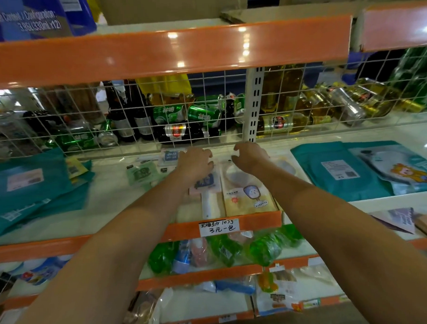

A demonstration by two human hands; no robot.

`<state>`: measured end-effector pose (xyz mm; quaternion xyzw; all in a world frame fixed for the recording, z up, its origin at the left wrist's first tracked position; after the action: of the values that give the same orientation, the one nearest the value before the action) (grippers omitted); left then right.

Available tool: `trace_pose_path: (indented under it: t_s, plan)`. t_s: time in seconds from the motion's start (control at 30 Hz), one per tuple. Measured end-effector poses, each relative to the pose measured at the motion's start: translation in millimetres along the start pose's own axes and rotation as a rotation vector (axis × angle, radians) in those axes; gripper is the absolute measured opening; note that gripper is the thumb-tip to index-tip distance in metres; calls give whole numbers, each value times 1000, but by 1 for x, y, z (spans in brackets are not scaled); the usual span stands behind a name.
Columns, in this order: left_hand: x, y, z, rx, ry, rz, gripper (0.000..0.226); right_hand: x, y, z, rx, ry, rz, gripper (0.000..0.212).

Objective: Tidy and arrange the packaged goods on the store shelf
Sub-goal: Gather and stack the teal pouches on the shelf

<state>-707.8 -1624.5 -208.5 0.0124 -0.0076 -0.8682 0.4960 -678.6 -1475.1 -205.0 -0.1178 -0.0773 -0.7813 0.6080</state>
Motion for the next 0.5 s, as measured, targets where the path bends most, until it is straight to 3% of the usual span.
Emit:
trace_pose_path:
  t_s: [0.5]
  plan:
    - [55,59,21,-21,-73,318,47,93,4,-11,66,78,344,46]
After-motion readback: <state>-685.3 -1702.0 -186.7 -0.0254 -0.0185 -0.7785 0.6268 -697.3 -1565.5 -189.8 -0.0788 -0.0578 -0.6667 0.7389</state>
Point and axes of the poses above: each hand's wrist, its own y-axis away from the middle knuckle, its own z-axis out of the back of the hand, x = y × z, the point moved 4 cm from there along -y, towards the middle knuckle, and after that the axes turned 5 degrees about -z, right-handed, at the moved point
